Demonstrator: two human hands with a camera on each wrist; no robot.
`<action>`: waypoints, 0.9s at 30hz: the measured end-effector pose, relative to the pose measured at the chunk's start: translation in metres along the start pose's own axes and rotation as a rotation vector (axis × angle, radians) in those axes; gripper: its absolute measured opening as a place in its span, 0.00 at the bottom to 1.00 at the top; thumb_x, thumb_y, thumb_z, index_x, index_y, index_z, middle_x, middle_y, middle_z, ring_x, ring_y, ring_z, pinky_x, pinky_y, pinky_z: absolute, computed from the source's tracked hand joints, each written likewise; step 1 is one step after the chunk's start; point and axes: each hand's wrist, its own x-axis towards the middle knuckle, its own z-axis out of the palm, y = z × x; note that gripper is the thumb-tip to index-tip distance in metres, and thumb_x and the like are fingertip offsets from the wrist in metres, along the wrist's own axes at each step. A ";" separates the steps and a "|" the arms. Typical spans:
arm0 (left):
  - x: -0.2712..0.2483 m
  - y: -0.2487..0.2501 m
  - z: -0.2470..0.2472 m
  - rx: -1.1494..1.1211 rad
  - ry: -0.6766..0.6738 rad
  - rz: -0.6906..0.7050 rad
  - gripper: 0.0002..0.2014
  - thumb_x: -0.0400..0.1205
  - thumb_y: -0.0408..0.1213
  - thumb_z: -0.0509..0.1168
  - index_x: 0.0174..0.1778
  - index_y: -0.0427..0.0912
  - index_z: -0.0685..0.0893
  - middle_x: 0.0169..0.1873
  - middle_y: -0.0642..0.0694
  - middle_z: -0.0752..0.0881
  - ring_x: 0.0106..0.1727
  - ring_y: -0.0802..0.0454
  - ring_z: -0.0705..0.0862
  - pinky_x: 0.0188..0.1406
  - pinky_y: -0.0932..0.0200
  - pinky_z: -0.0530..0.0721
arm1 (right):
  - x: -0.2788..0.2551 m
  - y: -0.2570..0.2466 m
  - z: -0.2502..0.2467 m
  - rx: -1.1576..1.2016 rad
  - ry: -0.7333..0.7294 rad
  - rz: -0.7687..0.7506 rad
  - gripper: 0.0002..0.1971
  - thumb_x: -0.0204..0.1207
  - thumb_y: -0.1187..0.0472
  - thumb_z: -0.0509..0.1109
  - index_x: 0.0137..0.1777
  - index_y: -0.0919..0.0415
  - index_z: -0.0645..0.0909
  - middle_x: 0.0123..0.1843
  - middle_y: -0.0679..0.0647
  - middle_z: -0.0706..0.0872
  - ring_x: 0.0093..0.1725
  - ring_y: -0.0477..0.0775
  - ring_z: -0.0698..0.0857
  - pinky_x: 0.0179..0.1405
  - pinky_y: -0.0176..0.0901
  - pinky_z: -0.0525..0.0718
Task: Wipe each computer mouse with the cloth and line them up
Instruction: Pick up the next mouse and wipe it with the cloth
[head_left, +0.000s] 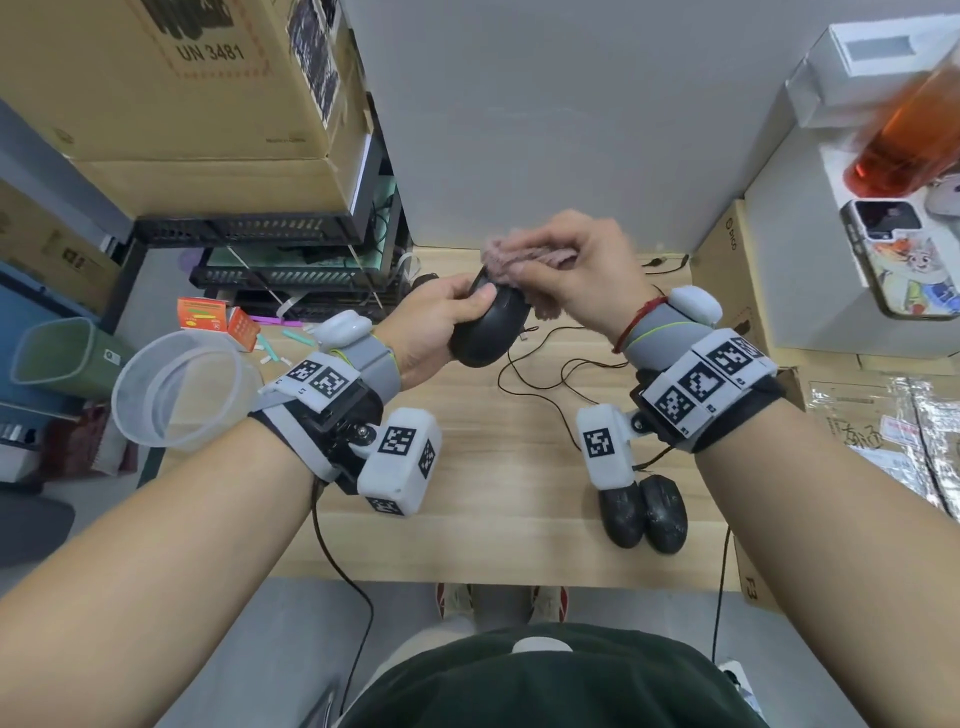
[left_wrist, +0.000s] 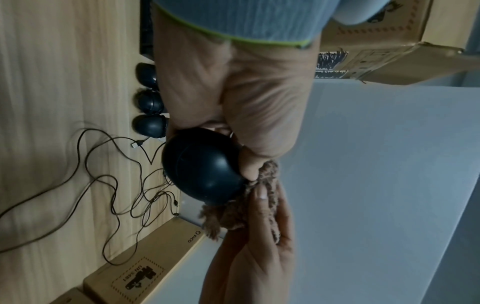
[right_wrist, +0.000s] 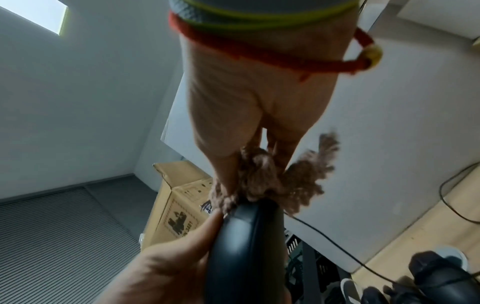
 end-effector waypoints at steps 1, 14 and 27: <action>0.000 0.001 0.000 -0.038 -0.005 -0.003 0.14 0.91 0.34 0.56 0.68 0.31 0.80 0.52 0.39 0.89 0.46 0.50 0.91 0.44 0.57 0.89 | 0.000 0.002 0.001 -0.005 -0.008 0.009 0.10 0.68 0.54 0.80 0.44 0.35 0.89 0.45 0.43 0.88 0.42 0.43 0.88 0.50 0.46 0.87; 0.009 0.010 0.012 -0.384 0.078 -0.094 0.24 0.94 0.49 0.44 0.64 0.44 0.84 0.61 0.39 0.88 0.49 0.42 0.88 0.57 0.47 0.84 | -0.014 0.000 0.011 0.238 0.025 0.021 0.10 0.70 0.66 0.80 0.45 0.49 0.88 0.50 0.53 0.90 0.46 0.46 0.90 0.52 0.59 0.90; 0.014 0.015 0.012 -0.332 0.225 -0.090 0.17 0.93 0.40 0.53 0.54 0.30 0.81 0.41 0.38 0.91 0.36 0.47 0.92 0.33 0.51 0.92 | -0.023 -0.006 0.019 -0.135 0.000 -0.120 0.07 0.68 0.57 0.84 0.45 0.50 0.93 0.42 0.50 0.82 0.34 0.42 0.81 0.39 0.36 0.80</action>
